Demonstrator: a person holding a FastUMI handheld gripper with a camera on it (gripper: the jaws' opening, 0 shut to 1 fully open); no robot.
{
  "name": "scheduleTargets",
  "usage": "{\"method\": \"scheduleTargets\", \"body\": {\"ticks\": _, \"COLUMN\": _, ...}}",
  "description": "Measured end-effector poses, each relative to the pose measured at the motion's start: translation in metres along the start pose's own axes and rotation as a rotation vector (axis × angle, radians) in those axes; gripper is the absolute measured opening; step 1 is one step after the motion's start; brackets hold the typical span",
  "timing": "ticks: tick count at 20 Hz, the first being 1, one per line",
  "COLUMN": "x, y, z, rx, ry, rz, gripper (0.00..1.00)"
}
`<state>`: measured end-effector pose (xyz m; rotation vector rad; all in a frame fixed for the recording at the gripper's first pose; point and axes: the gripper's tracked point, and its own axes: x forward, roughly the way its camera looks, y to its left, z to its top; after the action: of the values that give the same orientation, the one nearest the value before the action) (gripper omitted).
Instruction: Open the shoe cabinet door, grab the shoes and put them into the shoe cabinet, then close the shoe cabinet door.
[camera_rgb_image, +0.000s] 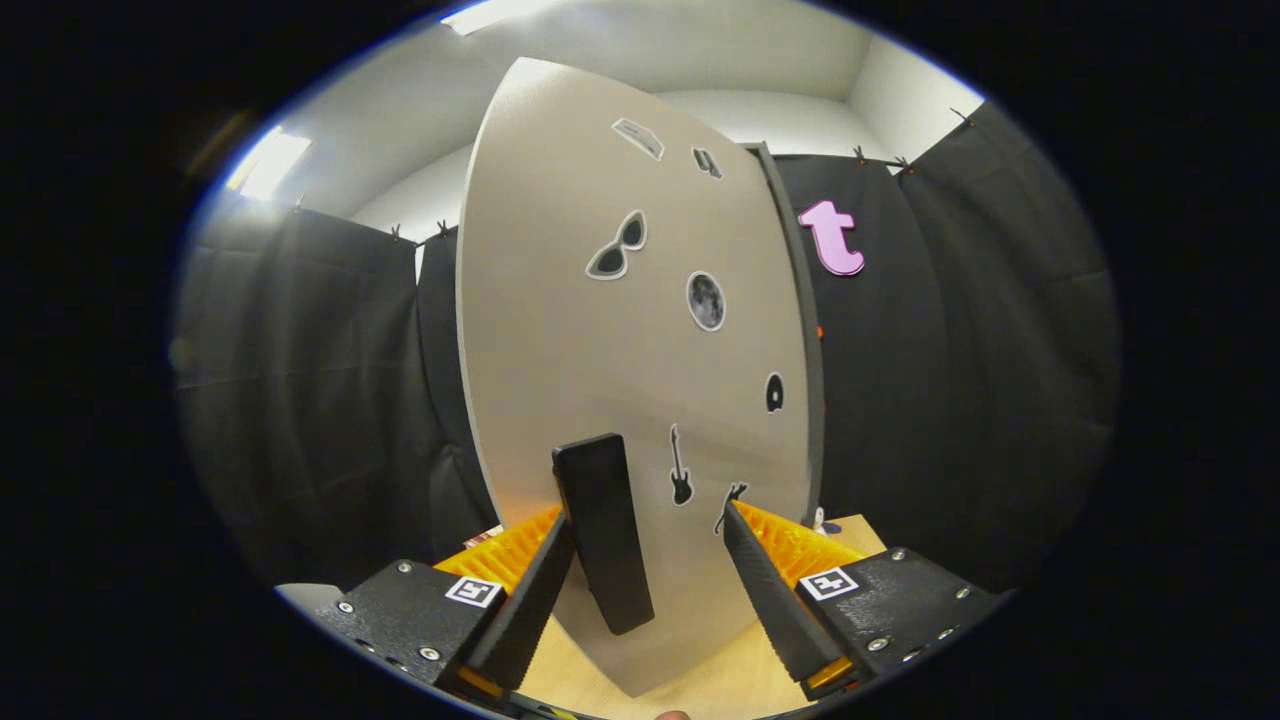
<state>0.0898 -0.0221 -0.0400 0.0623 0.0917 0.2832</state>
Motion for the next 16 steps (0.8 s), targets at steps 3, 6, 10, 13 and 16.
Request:
{"method": "scheduleTargets", "body": {"ticks": 3, "x": 0.024, "y": 0.016, "z": -0.002, "rx": 0.014, "ry": 0.007, "rz": 0.026, "gripper": 0.94}}
{"method": "scheduleTargets", "body": {"ticks": 6, "x": 0.049, "y": 0.032, "z": -0.003, "rx": 0.007, "ry": 0.007, "rz": 0.046, "gripper": 0.97}}
{"method": "scheduleTargets", "body": {"ticks": 10, "x": 0.077, "y": 0.051, "z": -0.005, "rx": 0.001, "ry": 0.012, "rz": 0.048, "gripper": 0.97}}
{"method": "scheduleTargets", "body": {"ticks": 13, "x": 0.094, "y": 0.061, "z": -0.004, "rx": 0.0, "ry": 0.006, "rz": 0.037, "gripper": 0.97}}
{"method": "scheduleTargets", "body": {"ticks": 16, "x": 0.113, "y": 0.065, "z": -0.002, "rx": -0.007, "ry": 0.005, "rz": 0.012, "gripper": 0.97}}
